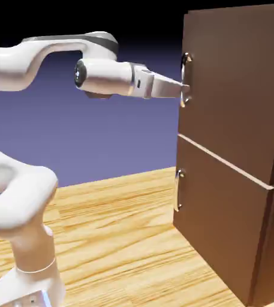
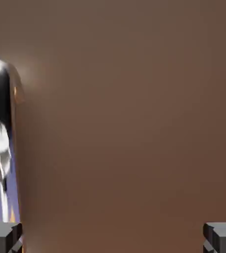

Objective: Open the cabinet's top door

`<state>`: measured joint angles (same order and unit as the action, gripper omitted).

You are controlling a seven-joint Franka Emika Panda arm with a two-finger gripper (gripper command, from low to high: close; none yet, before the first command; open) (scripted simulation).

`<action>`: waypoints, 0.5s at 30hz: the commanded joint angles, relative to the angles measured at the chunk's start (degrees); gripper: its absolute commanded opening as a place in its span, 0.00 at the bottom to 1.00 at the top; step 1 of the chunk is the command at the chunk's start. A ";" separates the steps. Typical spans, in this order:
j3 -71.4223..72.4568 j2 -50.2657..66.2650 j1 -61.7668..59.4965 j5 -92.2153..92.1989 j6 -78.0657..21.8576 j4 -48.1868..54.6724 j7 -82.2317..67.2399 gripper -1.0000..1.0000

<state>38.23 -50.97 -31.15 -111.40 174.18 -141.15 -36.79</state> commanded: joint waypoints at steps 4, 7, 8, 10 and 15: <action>3.42 -1.64 -2.85 -9.97 0.02 1.78 -7.09 0.50; 5.99 -2.87 -4.99 -17.45 0.03 3.11 -12.41 0.50; 6.84 -3.28 -5.70 -19.94 0.03 3.55 -14.19 0.50; 8.55 -4.10 -7.12 -24.93 0.04 4.44 -17.73 0.50; 12.29 -3.32 -12.43 -30.18 -1.23 7.65 -21.18 0.50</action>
<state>50.52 -54.29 -43.59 -141.57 172.95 -133.50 -57.97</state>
